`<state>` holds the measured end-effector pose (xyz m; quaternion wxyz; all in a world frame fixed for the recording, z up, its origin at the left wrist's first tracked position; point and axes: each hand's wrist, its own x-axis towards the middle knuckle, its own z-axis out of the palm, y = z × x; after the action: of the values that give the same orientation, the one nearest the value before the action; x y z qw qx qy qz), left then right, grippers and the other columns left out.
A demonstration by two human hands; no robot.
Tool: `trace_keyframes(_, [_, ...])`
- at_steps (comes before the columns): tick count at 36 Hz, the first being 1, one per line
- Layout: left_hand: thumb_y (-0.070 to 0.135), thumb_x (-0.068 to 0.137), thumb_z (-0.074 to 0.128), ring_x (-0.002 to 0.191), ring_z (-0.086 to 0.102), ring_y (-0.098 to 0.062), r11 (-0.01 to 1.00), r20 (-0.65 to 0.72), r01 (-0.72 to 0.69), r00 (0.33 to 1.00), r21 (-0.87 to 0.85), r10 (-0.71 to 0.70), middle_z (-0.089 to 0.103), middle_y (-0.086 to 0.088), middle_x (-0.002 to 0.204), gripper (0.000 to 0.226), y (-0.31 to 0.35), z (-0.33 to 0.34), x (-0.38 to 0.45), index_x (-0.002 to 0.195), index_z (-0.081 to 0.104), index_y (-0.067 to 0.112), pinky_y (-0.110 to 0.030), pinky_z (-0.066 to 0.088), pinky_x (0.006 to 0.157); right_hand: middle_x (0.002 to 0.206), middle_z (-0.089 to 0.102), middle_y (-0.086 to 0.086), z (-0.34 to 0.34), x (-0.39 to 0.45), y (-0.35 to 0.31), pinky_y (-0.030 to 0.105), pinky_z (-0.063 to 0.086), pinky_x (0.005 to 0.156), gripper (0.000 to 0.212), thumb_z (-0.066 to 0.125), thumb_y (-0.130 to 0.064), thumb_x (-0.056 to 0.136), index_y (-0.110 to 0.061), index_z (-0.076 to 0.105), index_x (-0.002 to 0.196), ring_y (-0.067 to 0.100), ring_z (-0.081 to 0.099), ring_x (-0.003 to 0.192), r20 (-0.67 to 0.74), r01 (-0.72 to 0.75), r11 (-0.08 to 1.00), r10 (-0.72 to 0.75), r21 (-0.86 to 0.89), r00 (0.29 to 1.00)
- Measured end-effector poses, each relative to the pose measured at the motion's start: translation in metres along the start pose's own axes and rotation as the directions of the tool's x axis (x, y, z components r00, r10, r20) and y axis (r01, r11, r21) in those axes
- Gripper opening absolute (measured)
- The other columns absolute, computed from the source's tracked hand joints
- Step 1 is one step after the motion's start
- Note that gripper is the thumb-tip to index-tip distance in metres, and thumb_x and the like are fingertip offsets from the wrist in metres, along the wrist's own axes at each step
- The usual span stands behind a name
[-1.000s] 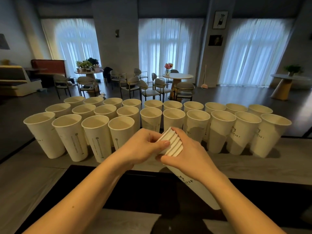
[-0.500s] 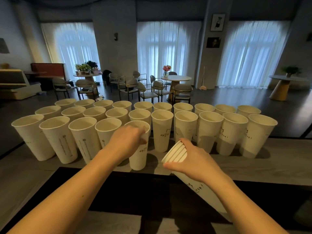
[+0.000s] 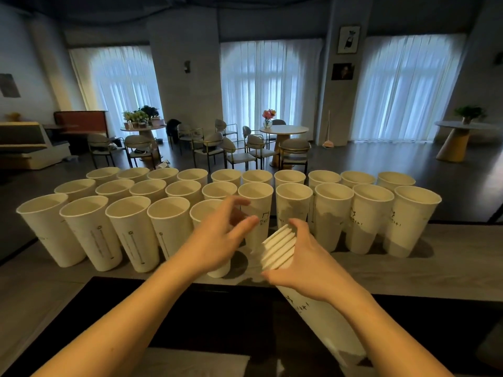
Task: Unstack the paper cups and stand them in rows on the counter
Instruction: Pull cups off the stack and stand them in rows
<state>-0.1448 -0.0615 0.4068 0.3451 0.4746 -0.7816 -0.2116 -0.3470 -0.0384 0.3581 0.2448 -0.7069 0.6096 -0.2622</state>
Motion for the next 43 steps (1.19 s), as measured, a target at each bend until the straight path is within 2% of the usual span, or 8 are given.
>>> trace_keyframes(3, [0.053, 0.094, 0.036, 0.101, 0.062, -0.006, 0.984, 0.276, 0.1, 0.96, -0.151, -0.055, 0.068, 0.005, 0.108, 0.046, 0.014, 0.013, -0.007, 0.122, 0.058, 0.023, -0.029, 0.048, 0.096, 0.135, 0.041, -0.004, 0.001, 0.001, -0.001, 0.031, 0.05, 0.095, 0.11, 0.083, -0.05, 0.065, -0.044, 0.007, 0.144, 0.011, 0.051, 0.111, 0.008, 0.043, 0.999, -0.044, 0.02, 0.999])
trace_keyframes(5, [0.049, 0.098, 0.035, 0.084, 0.061, -0.003, 0.978, 0.366, 0.139, 0.928, -0.157, -0.073, 0.068, 0.003, 0.095, 0.046, 0.017, 0.018, -0.008, 0.11, 0.065, 0.017, -0.021, 0.046, 0.082, 0.136, 0.04, -0.006, 0.001, 0.001, 0.0, 0.032, 0.05, 0.096, 0.108, 0.084, -0.049, 0.066, -0.044, 0.009, 0.144, 0.012, 0.05, 0.113, 0.018, 0.057, 0.998, -0.057, 0.015, 0.998])
trace_keyframes(11, [0.025, 0.102, 0.046, 0.047, 0.046, 0.004, 0.964, 0.351, 0.209, 0.926, -0.163, -0.142, 0.056, 0.012, 0.059, 0.032, 0.015, 0.023, -0.008, 0.101, 0.069, 0.002, -0.018, 0.035, 0.054, 0.141, 0.038, -0.018, 0.0, -0.007, 0.007, 0.035, 0.044, 0.102, 0.111, 0.08, -0.063, 0.064, -0.049, 0.011, 0.149, 0.009, 0.042, 0.125, -0.006, 0.134, 0.991, -0.134, 0.009, 0.991])
trace_keyframes(18, [0.024, 0.09, 0.068, 0.072, 0.06, -0.024, 0.941, 0.196, 0.227, 0.964, -0.251, -0.18, 0.074, -0.013, 0.086, 0.009, 0.014, 0.024, -0.004, 0.086, 0.076, 0.023, -0.039, 0.046, 0.072, 0.148, 0.034, -0.019, -0.004, -0.012, 0.026, 0.043, 0.04, 0.11, 0.111, 0.079, -0.066, 0.065, -0.053, 0.009, 0.15, 0.008, 0.036, 0.135, 0.065, 0.135, 0.991, -0.136, 0.027, 0.989])
trace_keyframes(22, [0.025, 0.093, 0.062, 0.078, 0.063, 0.001, 0.995, -0.037, 0.059, 0.997, -0.079, -0.062, 0.069, 0.009, 0.083, 0.011, 0.022, 0.015, 0.004, 0.087, 0.064, 0.035, -0.018, 0.049, 0.066, 0.149, 0.035, -0.013, -0.009, -0.011, 0.043, 0.044, 0.039, 0.11, 0.118, 0.078, -0.067, 0.063, -0.047, 0.004, 0.154, 0.013, 0.036, 0.136, 0.071, 0.059, 0.996, -0.055, -0.06, 0.996])
trace_keyframes(25, [0.03, 0.095, 0.058, 0.071, 0.057, 0.0, 0.981, -0.123, -0.067, 0.988, 0.181, 0.091, 0.062, 0.009, 0.078, 0.01, 0.027, 0.011, 0.013, 0.086, 0.06, 0.027, -0.017, 0.042, 0.058, 0.156, 0.029, -0.004, -0.012, -0.009, 0.051, 0.042, 0.035, 0.113, 0.122, 0.079, -0.062, 0.067, -0.039, -0.001, 0.157, 0.021, 0.033, 0.14, 0.06, -0.053, 0.992, 0.06, -0.117, 0.996])
trace_keyframes(32, [0.028, 0.097, 0.054, 0.097, 0.061, -0.019, 0.792, 0.12, -0.154, 0.988, 0.591, 0.102, 0.066, -0.003, 0.106, 0.02, 0.017, 0.036, 0.034, 0.114, 0.059, 0.02, -0.033, 0.053, 0.082, 0.153, 0.031, 0.001, -0.013, -0.007, 0.052, 0.043, 0.039, 0.11, 0.121, 0.08, -0.059, 0.069, -0.036, 0.0, 0.157, 0.024, 0.04, 0.136, -0.001, -0.141, 0.986, 0.142, -0.086, 0.99])
trace_keyframes(43, [0.028, 0.098, 0.054, 0.099, 0.061, -0.018, 0.75, 0.155, -0.197, 0.98, 0.631, 0.127, 0.066, -0.003, 0.11, 0.022, -0.002, 0.038, 0.046, 0.118, 0.057, 0.02, -0.028, 0.047, 0.076, 0.156, 0.025, -0.004, -0.02, -0.003, 0.038, 0.035, 0.037, 0.108, 0.117, 0.08, -0.055, 0.074, -0.038, -0.002, 0.156, 0.016, 0.039, 0.133, 0.013, -0.061, 0.997, 0.06, 0.038, 0.998])
